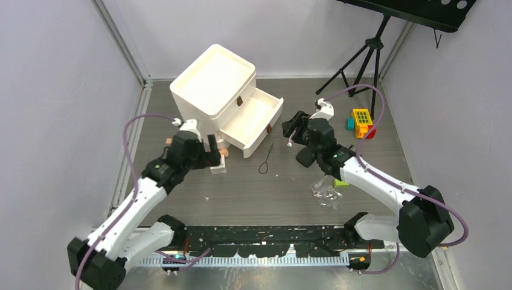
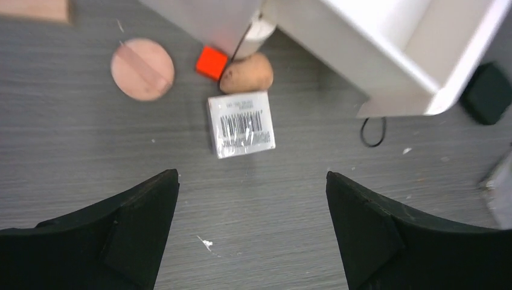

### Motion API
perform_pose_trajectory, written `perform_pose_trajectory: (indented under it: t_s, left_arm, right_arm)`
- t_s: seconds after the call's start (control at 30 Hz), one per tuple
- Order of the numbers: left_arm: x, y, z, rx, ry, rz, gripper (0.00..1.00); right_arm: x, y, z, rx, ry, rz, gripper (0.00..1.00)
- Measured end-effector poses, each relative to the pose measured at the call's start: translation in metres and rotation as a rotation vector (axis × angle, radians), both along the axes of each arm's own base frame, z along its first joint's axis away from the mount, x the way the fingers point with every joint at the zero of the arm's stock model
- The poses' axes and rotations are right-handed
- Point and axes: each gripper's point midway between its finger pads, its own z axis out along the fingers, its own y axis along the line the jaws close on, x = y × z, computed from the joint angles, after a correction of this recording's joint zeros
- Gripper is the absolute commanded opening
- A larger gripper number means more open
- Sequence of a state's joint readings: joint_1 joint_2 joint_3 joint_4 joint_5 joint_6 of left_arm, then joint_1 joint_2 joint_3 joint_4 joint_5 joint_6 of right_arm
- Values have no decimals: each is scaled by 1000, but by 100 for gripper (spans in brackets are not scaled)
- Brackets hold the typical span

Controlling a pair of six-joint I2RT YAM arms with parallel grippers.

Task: Organize the makeup
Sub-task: Pick up the makeup from the center of the board.

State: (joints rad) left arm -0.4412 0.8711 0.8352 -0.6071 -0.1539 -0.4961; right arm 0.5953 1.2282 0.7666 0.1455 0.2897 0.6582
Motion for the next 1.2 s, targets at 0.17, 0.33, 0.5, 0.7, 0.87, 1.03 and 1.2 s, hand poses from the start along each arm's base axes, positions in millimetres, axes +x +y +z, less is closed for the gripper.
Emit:
perform_pose_trajectory:
  t_s: [0.17,0.33,0.5,0.7,0.87,1.03,1.2]
  left_arm:
    - [-1,-13,-60,112,95,-3,99]
    - [17,-12,-71,130,53,40,100]
    - [23,-11,-99,148,56,66,100]
    - [34,-14,-116,161,64,81,97]
    - [41,-17,-128,172,70,88,91]
    - [41,-15,-141,198,101,97,76]
    - [41,-14,-141,201,102,107,62]
  right_arm:
    - [-4,-1,-1,0,7,7,66]
    - [-6,-2,3,4,1,6,66]
    - [-7,-3,2,1,5,6,66]
    - [-8,-4,-1,-4,12,7,66]
    - [-8,-4,-1,-5,14,6,66]
    - [-8,-4,-2,-7,16,6,66]
    - [-9,-4,-3,-8,19,6,65]
